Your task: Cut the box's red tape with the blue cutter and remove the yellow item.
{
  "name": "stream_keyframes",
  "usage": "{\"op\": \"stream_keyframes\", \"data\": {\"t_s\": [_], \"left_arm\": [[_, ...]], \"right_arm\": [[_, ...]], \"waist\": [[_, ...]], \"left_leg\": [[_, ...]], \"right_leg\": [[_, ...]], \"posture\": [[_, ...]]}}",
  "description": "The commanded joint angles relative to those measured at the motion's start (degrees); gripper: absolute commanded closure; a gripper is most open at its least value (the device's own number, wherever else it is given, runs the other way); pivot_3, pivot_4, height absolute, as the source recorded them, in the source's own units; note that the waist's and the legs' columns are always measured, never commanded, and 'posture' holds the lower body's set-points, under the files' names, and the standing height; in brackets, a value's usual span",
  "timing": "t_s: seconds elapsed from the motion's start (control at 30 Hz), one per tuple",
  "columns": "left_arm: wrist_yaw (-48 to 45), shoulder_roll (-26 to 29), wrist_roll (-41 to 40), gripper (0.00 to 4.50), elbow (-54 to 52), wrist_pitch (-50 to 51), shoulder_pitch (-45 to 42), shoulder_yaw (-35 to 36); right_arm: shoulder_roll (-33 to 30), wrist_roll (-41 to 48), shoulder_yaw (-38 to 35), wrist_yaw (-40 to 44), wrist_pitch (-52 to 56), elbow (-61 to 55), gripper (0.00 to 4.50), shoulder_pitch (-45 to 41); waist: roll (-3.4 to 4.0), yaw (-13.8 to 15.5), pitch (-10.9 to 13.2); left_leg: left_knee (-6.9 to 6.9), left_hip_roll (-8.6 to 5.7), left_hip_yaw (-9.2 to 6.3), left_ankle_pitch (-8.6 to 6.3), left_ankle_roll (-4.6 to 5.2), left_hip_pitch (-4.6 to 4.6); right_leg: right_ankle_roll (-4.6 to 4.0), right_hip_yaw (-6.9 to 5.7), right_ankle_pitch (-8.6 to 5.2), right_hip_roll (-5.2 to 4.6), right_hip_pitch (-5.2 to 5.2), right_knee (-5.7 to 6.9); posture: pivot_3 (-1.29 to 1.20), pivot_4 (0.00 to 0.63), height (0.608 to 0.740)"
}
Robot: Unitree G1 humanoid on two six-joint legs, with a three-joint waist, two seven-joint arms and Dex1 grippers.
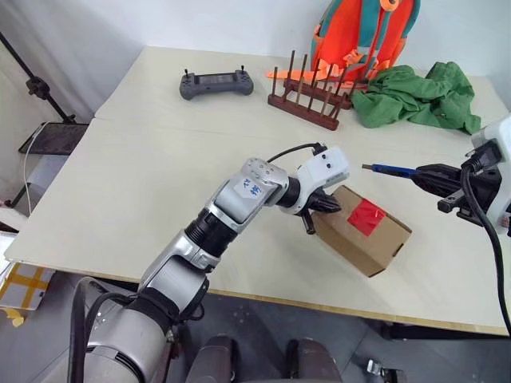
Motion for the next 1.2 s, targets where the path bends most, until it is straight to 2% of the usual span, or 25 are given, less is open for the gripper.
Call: {"op": "stream_keyframes", "data": {"t_s": [0.03,0.23,0.47,0.63,0.83,1.2], "left_arm": [[1.4,-1.4,0.6,4.46,-0.3,3.5,-2.7,0.5],[0.8,-2.5,-0.2,4.46,-0.9,6.6,-2.8,0.3],[0.6,-3.1,-0.6,4.46,-1.2,8.5,-2.4,0.5],[0.6,-2.8,-0.5,4.46,-1.1,8.6,-2.2,0.4],[0.6,-3.2,-0.4,4.46,-0.5,8.3,-2.2,0.3],[1.3,-3.7,-0.4,4.46,0.4,8.4,-2.7,1.3]], "right_arm": [[-1.5,1.3,-1.7,0.3,0.3,-1.0,4.34,-0.1],[-3.1,3.2,-1.6,0.6,0.3,-0.2,4.34,0.6],[-6.5,8.1,-5.0,1.3,0.3,0.2,4.34,3.4],[-6.4,9.8,-5.8,0.0,0.3,0.2,4.34,4.9],[-5.1,8.2,-2.9,-0.8,-1.4,1.3,4.34,6.2],[-6.4,3.9,2.0,0.5,-8.9,5.7,4.34,9.2]], "waist": [[0.00,0.0,0.0],[0.00,0.0,0.0],[-0.01,0.0,0.0],[-0.01,0.0,0.0],[-0.01,0.0,0.0],[-0.01,0.0,0.0]], "left_leg": [[0.00,0.00,0.00,0.00,0.00,-0.01],[0.00,0.01,0.00,0.00,0.01,-0.01],[0.00,0.02,-0.01,0.01,0.02,-0.01],[0.01,0.03,0.00,0.02,0.03,0.01],[0.01,0.03,-0.01,0.03,0.04,0.01],[0.03,0.03,0.00,0.04,0.06,0.01]], "right_leg": [[0.01,0.00,0.00,-0.01,0.00,0.00],[0.01,0.00,0.01,-0.02,0.00,0.00],[0.02,0.00,0.01,-0.04,0.02,0.00],[0.03,0.01,0.01,-0.05,0.05,0.00],[0.03,0.01,0.02,-0.05,0.06,0.00],[0.06,0.01,0.03,-0.06,0.06,0.00]], "posture": [[0.00,0.150,0.740],[0.00,0.150,0.740],[0.00,0.150,0.740],[0.00,0.150,0.740],[0.00,0.150,0.740],[0.00,0.150,0.740]]}}
